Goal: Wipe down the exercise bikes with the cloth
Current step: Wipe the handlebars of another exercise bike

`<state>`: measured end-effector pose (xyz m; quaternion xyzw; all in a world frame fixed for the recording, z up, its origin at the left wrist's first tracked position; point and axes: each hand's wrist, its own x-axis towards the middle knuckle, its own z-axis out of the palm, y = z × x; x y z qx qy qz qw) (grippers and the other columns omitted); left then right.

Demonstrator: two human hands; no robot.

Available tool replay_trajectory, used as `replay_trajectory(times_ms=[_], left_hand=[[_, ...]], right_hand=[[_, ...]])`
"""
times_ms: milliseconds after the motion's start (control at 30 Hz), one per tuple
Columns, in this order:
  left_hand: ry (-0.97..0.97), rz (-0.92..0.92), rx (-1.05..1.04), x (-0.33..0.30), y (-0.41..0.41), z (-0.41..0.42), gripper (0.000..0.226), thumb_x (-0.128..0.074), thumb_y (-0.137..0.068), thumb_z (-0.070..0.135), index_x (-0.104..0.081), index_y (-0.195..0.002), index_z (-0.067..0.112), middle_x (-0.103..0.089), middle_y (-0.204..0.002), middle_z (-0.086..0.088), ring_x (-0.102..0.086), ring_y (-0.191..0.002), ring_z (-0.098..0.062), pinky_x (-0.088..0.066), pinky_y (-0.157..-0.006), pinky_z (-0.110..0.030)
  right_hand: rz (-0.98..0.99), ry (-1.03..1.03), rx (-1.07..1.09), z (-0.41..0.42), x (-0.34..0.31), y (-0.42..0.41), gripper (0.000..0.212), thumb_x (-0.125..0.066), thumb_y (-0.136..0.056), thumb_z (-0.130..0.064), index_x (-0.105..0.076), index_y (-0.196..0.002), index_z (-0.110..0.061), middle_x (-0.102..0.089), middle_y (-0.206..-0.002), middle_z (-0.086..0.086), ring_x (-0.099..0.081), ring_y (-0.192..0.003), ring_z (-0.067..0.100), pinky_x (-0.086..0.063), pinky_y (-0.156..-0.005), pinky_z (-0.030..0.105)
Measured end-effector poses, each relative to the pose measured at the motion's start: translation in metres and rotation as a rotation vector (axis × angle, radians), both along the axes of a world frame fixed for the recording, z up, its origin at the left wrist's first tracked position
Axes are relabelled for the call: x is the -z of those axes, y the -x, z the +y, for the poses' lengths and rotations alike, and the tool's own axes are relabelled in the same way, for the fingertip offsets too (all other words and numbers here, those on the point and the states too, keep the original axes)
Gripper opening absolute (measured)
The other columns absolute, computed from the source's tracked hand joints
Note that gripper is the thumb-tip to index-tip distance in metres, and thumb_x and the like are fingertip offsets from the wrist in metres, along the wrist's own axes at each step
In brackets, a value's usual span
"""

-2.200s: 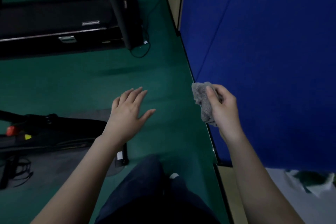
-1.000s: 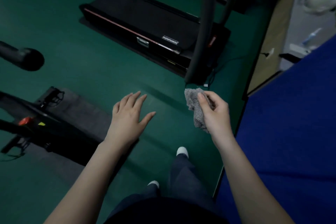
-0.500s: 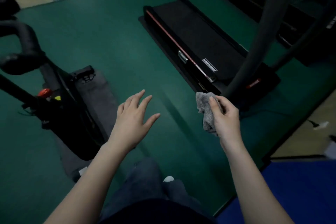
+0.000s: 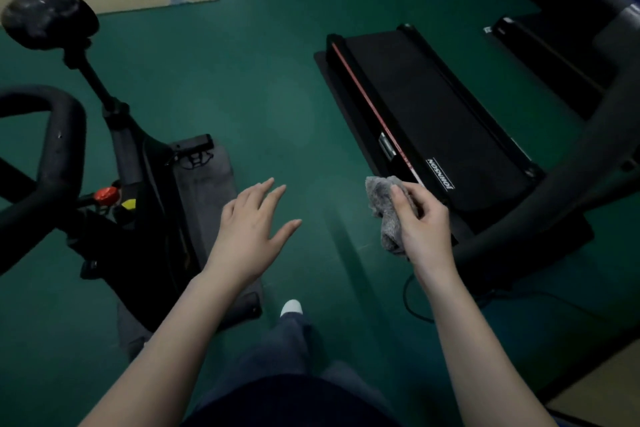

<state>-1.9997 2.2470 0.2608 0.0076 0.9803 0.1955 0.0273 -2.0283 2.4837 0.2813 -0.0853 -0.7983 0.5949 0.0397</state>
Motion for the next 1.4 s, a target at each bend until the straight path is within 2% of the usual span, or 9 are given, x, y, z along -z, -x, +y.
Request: replay_trajectory(times_ms=[100,267,400,600,733,833,933,1200,1400], left_hand=[[-0.003,0.002,0.018,-0.002,0.038,-0.001,0.073,-0.034,-0.087,0.065,-0.038,-0.144,0.019,-0.034,-0.152,-0.004,-0.029,-0.139,-0.024,-0.022,-0.111,-0.042],[-0.012,0.023,-0.056,-0.007,0.072,-0.011,0.063,-0.048,-0.092,0.053,-0.038,-0.144,0.018,-0.033,-0.152,-0.004,-0.028,-0.139,-0.024,-0.021,-0.112,-0.042],[-0.003,-0.015,-0.188,-0.003,0.097,-0.021,0.066,-0.046,-0.089,0.057,-0.040,-0.143,0.018,-0.035,-0.151,-0.005,-0.030,-0.138,-0.025,-0.024,-0.111,-0.044],[-0.020,-0.001,-0.450,-0.005,0.124,-0.022,0.063,-0.052,-0.090,0.049,-0.039,-0.144,0.018,-0.033,-0.152,-0.002,-0.026,-0.140,-0.021,-0.021,-0.112,-0.040],[-0.011,0.019,-0.593,-0.011,0.150,-0.012,0.064,-0.050,-0.090,0.050,-0.038,-0.144,0.018,-0.032,-0.152,-0.002,-0.025,-0.141,-0.020,-0.019,-0.112,-0.040],[-0.005,0.032,-0.688,-0.013,0.162,-0.004,0.063,-0.049,-0.091,0.051,-0.038,-0.144,0.018,-0.031,-0.153,-0.001,-0.025,-0.141,-0.020,-0.020,-0.113,-0.041],[-0.010,0.015,-0.766,-0.011,0.162,-0.002,0.063,-0.050,-0.091,0.051,-0.038,-0.144,0.019,-0.029,-0.154,-0.001,-0.025,-0.141,-0.020,-0.020,-0.113,-0.042],[-0.007,-0.023,-0.987,-0.008,0.171,-0.039,0.064,-0.048,-0.090,0.052,-0.039,-0.144,0.019,-0.030,-0.153,0.001,-0.025,-0.140,-0.020,-0.019,-0.114,-0.043],[-0.025,-0.017,-1.055,0.006,0.207,-0.094,0.064,-0.048,-0.090,0.052,-0.039,-0.144,0.019,-0.034,-0.151,0.002,-0.026,-0.141,-0.019,-0.020,-0.113,-0.041]], right_hand=[[0.007,0.014,0.031,-0.004,0.001,0.040,0.020,-0.059,-0.094,-0.027,-0.069,-0.106,-0.015,-0.071,-0.100,-0.004,-0.065,-0.099,0.010,-0.051,-0.095,0.039],[-0.014,0.015,-0.057,-0.019,0.000,0.085,0.021,-0.059,-0.094,-0.028,-0.069,-0.108,-0.016,-0.070,-0.102,-0.006,-0.065,-0.100,0.008,-0.052,-0.093,0.034],[-0.003,0.000,-0.169,-0.031,0.002,0.140,0.018,-0.059,-0.094,-0.026,-0.069,-0.107,-0.018,-0.069,-0.100,-0.011,-0.063,-0.100,0.003,-0.049,-0.091,0.026],[0.011,0.040,-0.369,-0.045,0.004,0.219,0.013,-0.060,-0.093,-0.020,-0.068,-0.102,-0.013,-0.071,-0.098,-0.003,-0.065,-0.097,0.010,-0.050,-0.088,0.026],[0.037,0.058,-0.498,-0.056,0.001,0.274,0.009,-0.060,-0.093,-0.020,-0.068,-0.097,-0.019,-0.070,-0.095,-0.009,-0.065,-0.094,0.006,-0.048,-0.086,0.021],[0.039,0.061,-0.589,-0.066,0.004,0.304,0.009,-0.061,-0.093,-0.021,-0.069,-0.096,-0.020,-0.071,-0.095,-0.009,-0.065,-0.096,0.008,-0.049,-0.089,0.025],[0.007,0.076,-0.675,-0.082,0.010,0.319,0.009,-0.061,-0.093,-0.021,-0.068,-0.092,-0.026,-0.071,-0.093,-0.013,-0.065,-0.095,0.006,-0.048,-0.088,0.022],[-0.046,0.073,-0.873,-0.157,0.017,0.359,0.013,-0.061,-0.093,-0.023,-0.071,-0.097,-0.014,-0.072,-0.093,-0.009,-0.065,-0.091,0.006,-0.049,-0.084,0.023],[-0.009,0.042,-0.982,-0.236,0.019,0.392,0.009,-0.062,-0.092,-0.022,-0.071,-0.092,-0.018,-0.072,-0.089,-0.010,-0.066,-0.091,0.011,-0.052,-0.088,0.034]])
